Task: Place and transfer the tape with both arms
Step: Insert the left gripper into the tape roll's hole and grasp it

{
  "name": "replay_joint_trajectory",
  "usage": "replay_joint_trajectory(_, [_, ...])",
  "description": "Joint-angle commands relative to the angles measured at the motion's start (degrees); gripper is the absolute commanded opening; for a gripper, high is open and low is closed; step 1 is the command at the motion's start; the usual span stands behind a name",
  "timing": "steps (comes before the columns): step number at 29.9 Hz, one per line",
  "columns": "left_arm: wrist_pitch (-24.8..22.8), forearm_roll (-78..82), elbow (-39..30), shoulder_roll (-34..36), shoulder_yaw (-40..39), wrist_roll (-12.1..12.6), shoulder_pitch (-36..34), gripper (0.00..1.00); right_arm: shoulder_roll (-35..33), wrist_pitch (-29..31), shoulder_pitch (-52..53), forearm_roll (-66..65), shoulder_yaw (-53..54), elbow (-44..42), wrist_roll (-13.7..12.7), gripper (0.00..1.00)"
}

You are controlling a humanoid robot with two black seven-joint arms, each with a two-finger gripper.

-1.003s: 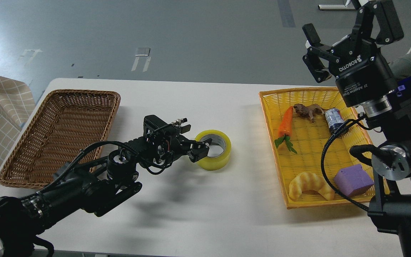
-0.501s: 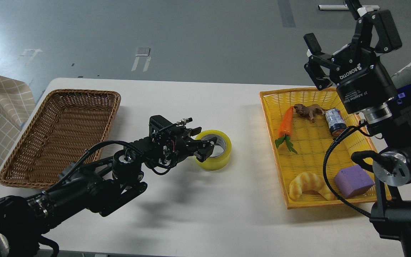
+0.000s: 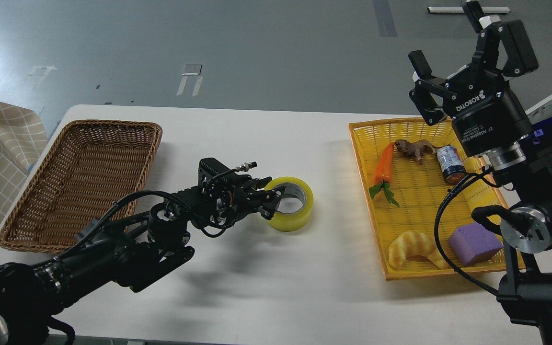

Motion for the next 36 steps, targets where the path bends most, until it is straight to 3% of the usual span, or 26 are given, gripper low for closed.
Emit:
replay_joint_trajectory(1, [0.0,0.03,0.0,0.12,0.0,-0.01,-0.02,0.31,0.09,-1.1,-0.03,0.0,-0.01,-0.01,-0.01,1.0])
replay_joint_trajectory(4, [0.0,0.03,0.0,0.12,0.0,-0.01,-0.11,0.23,0.09,-1.63,-0.12,0.0,-0.01,-0.01,-0.01,1.0])
replay_joint_trajectory(36, [0.0,0.12,-0.96,0.29,-0.09,-0.09,-1.17,0.18,0.44,-2.77,-0.2,0.0,-0.09,-0.27,-0.01,1.0])
